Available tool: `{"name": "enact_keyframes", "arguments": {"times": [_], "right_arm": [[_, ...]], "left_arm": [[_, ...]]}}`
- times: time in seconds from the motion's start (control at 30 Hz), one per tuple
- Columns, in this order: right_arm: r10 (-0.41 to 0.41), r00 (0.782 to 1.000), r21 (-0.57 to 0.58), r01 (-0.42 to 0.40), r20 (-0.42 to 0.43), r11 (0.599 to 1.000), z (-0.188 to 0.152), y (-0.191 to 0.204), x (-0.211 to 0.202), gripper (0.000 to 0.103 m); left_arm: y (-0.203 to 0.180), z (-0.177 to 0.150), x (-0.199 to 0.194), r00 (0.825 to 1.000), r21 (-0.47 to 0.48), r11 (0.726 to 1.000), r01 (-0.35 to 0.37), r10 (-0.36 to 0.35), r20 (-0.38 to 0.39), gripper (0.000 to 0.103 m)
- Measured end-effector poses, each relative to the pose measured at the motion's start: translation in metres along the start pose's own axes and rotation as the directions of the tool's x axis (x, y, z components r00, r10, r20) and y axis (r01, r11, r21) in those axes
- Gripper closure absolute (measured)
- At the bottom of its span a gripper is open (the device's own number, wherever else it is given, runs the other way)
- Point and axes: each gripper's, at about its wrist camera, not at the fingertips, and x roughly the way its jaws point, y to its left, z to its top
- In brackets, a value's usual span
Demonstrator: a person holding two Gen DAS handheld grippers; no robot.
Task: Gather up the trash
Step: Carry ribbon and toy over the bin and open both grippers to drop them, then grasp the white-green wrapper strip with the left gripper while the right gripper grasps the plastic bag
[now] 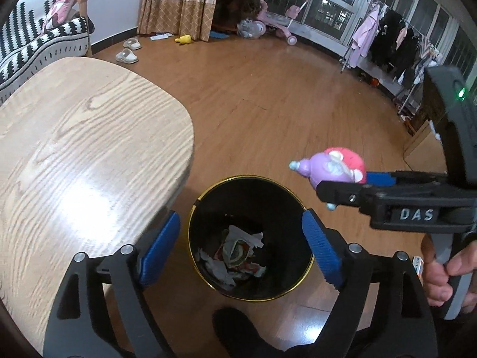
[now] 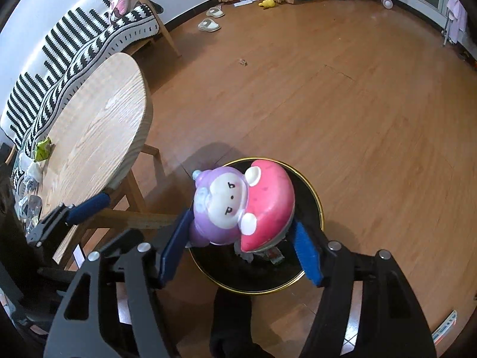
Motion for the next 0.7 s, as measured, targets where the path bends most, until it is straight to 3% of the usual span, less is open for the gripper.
{"name": "enact_keyframes", "arguments": {"times": [0.2, 0.43, 0.7], "right_arm": [[-0.013, 1.0, -0.001, 0.013, -0.001, 1.0, 0.002, 0.009, 0.0, 0.028], [0.012, 1.0, -0.051, -0.011, 0.009, 0.999, 0.009, 0.048, 0.0, 0.026], [0.134, 0.99, -0.211, -0.124, 0.035, 0.97, 0.022, 0.159, -0.006, 0.026]], "left_arm": [[0.015, 0.0, -0.025, 0.999, -0.023, 1.0, -0.013, 0.014, 0.034, 0.018], [0.05, -0.01, -0.064, 0.995, -0.05, 0.996, -0.073, 0.076, 0.069, 0.016], [0.127, -0.042, -0.14, 0.967, -0.161, 0.965, -0.206, 0.226, 0.117, 0.014]]}}
